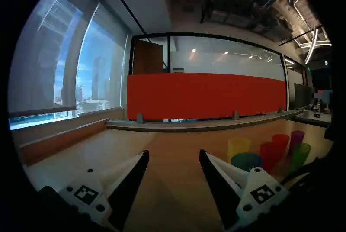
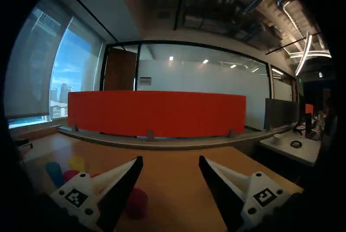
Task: Pour water
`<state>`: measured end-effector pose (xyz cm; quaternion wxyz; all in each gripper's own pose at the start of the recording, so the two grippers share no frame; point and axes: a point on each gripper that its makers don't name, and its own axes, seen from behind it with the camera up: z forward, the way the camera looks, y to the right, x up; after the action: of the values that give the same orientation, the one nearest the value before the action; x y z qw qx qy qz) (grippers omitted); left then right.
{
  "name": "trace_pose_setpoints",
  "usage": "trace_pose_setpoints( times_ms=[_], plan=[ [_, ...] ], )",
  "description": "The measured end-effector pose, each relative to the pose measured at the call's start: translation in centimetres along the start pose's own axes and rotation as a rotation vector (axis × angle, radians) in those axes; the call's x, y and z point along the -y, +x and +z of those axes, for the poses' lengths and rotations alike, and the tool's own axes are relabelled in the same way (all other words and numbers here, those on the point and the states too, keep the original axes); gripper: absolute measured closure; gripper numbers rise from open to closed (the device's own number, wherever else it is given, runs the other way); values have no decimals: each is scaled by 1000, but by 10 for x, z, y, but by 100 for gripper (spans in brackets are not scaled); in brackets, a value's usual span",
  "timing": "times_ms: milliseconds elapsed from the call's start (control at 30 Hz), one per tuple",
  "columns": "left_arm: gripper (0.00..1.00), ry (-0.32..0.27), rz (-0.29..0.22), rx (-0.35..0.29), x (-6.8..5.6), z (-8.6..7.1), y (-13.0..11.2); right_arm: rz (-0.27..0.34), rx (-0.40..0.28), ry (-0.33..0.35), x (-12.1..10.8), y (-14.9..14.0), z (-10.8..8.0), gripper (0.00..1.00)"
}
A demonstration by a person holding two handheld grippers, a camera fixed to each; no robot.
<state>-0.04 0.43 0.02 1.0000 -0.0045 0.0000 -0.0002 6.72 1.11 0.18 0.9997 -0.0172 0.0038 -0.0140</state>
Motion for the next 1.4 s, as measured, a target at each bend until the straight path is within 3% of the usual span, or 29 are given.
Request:
trace_pose_setpoints(
  times_ms=[567, 967, 1400],
  plan=[
    [15, 0, 0, 0, 1, 0, -1, -38, -96, 23, 9, 5, -10, 0],
    [14, 0, 0, 0, 1, 0, 0, -39, -81, 60, 22, -27, -10, 0],
    [15, 0, 0, 0, 0, 0, -1, 16, -67, 51, 16, -48, -6, 0]
  ],
)
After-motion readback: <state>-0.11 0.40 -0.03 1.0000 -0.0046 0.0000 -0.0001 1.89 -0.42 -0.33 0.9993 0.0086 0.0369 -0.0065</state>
